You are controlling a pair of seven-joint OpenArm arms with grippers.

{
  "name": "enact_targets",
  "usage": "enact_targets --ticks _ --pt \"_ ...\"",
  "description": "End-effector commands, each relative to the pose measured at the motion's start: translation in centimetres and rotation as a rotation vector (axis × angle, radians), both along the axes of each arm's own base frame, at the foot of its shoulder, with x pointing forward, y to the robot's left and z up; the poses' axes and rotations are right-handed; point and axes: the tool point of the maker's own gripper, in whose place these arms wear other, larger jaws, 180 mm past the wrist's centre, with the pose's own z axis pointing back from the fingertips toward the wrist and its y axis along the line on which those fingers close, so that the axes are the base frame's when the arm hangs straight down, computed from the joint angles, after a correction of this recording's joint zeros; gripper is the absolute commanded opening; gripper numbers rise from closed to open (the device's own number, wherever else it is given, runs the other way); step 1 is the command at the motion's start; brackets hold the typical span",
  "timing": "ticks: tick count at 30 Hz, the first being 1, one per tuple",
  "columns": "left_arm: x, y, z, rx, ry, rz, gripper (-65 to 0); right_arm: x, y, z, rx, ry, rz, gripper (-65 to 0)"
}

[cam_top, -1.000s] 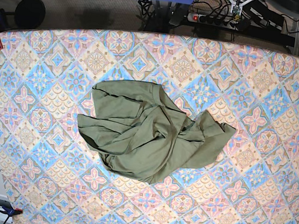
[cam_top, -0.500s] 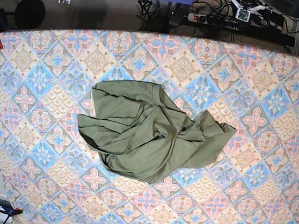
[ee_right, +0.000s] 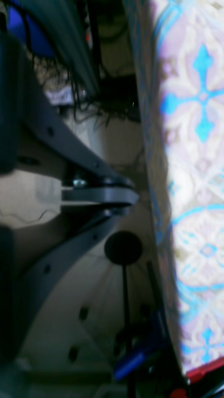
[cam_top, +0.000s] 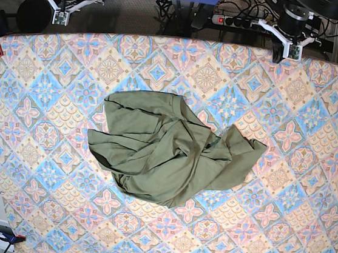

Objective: Layout the t-shirt on the table in an organized manner, then fold the t-shirt properly
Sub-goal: 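Lower the right gripper onto the crumpled green shirt and grasp it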

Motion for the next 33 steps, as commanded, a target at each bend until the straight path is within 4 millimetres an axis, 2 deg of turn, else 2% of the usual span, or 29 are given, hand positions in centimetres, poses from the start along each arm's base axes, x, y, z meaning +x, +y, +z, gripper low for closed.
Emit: enact_targets --ticks 1,4,8,10,13,15,19,23,25,29,33 --pt "0.7 0.6 1.0 0.017 -0.041 0.005 -64.8 1.3 0.8 0.8 0.008 -0.049 0.03 -65.0" --pt "3.1 1.9 2.3 0.044 -0.114 0.028 -61.7 3.9 2.9 0.8 0.051 -0.104 0.063 -65.0" --pt "4.8 2.2 3.1 0.051 -0.162 0.035 -50.8 6.4 5.6 0.7 0.109 -0.132 0.104 -65.0" --pt "6.3 2.1 3.9 0.053 -0.207 0.03 -45.8 8.3 7.1 0.9 0.139 -0.147 0.129 -64.9" --pt "8.1 2.2 3.6 0.049 -0.186 0.042 -43.6 11.0 9.5 1.2 0.181 -0.157 0.171 -64.8" --pt "9.8 2.3 3.5 0.043 -0.152 0.054 -43.7 12.1 11.1 1.3 0.206 -0.15 0.202 -64.8" --pt "12.8 2.4 4.0 0.035 -0.123 0.07 -43.7 13.5 14.3 1.9 0.252 -0.159 0.273 -64.8" --pt "15.5 1.1 4.4 0.016 -0.116 0.042 -43.3 14.2 17.7 2.3 0.296 -0.152 0.351 -64.5" --pt "16.6 0.6 4.4 0.006 -0.11 0.032 -43.1 14.1 19.2 2.4 0.315 -0.145 0.387 -62.1" --pt "17.0 -1.1 4.1 -0.009 -0.086 -0.008 -43.1 14.4 21.8 3.1 0.345 -0.154 0.452 -53.0" --pt "16.3 -2.2 3.3 -0.022 -0.058 -0.034 -43.0 15.8 22.2 3.7 0.335 -0.159 0.469 -44.8"
